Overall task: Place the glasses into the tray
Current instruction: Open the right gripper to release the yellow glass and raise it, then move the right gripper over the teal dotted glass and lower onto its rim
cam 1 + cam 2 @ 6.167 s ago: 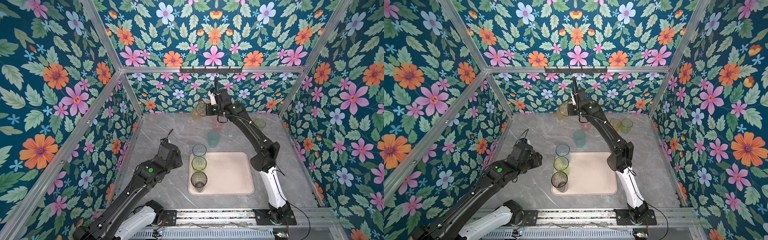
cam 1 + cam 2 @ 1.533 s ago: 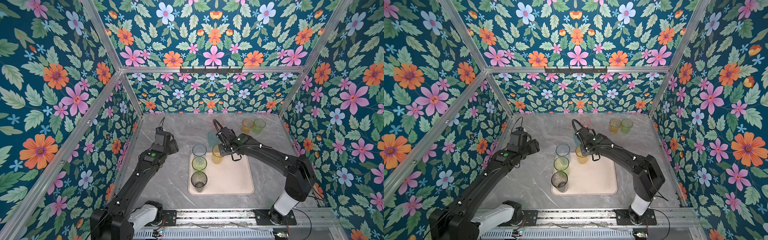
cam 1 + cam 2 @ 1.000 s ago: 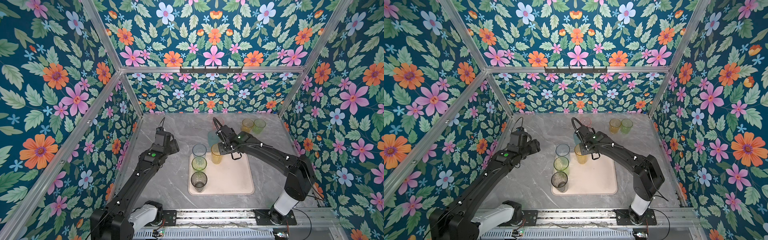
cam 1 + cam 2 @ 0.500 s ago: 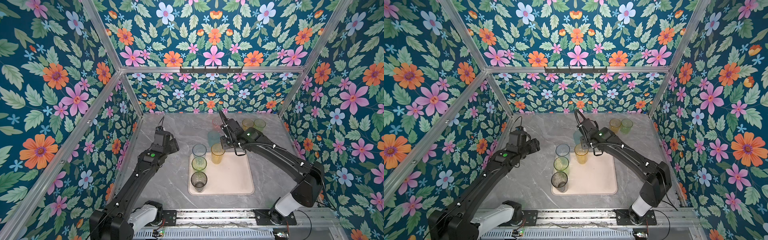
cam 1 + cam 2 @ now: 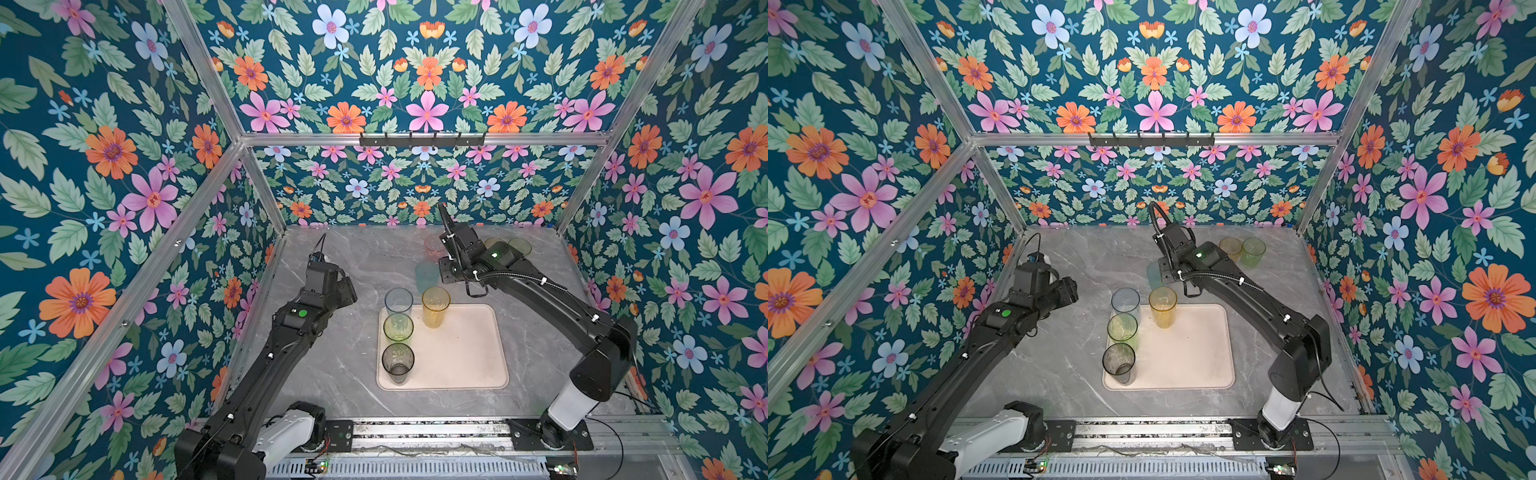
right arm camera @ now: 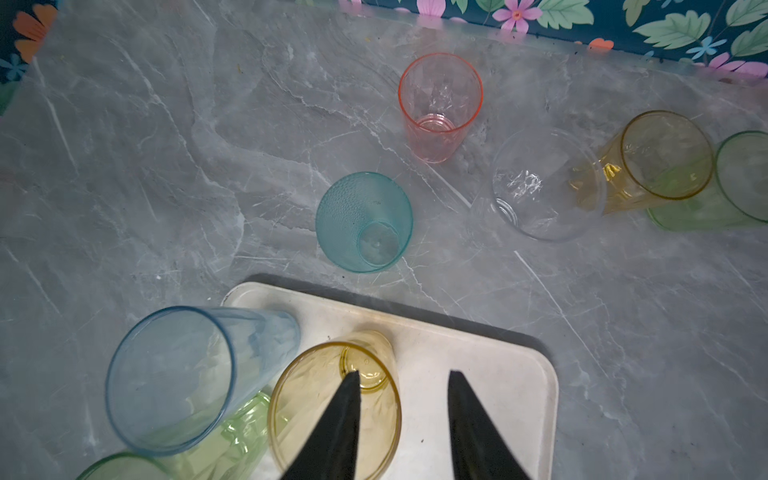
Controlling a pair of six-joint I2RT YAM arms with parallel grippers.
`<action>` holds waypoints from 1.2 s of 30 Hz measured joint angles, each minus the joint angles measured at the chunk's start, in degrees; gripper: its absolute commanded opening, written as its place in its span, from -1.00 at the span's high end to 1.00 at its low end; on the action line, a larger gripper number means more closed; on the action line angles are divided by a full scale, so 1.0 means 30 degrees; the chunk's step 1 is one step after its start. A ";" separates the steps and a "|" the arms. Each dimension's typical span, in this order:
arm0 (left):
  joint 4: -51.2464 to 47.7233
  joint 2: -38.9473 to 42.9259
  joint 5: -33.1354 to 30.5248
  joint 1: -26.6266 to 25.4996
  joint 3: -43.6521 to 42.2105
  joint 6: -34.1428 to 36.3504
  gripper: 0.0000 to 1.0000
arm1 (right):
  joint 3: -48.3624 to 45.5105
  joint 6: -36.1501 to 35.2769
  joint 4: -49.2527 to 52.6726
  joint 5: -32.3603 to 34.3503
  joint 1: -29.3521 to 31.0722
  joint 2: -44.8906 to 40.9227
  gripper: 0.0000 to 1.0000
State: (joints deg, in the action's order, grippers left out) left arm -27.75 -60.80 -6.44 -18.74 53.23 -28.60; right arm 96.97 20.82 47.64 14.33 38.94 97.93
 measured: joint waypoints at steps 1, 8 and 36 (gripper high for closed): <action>0.0000 0.0000 0.0000 0.0000 -0.0022 0.0000 -0.41 | 0.0066 0.0007 0.0080 -0.0219 -0.0131 0.0262 0.26; -0.0036 -0.0044 0.0000 0.0000 -0.0138 0.0000 -0.41 | 0.1209 0.0007 0.0036 -0.0736 -0.0852 0.1501 0.26; -0.0044 -0.0015 0.0015 0.0000 -0.0444 -0.0342 -0.41 | 0.4000 0.0525 0.0882 -0.2798 -0.2200 0.5967 0.25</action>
State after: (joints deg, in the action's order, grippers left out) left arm -27.88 -60.84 -6.39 -18.74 51.90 -29.63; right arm 108.97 22.39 50.28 5.93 32.34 115.83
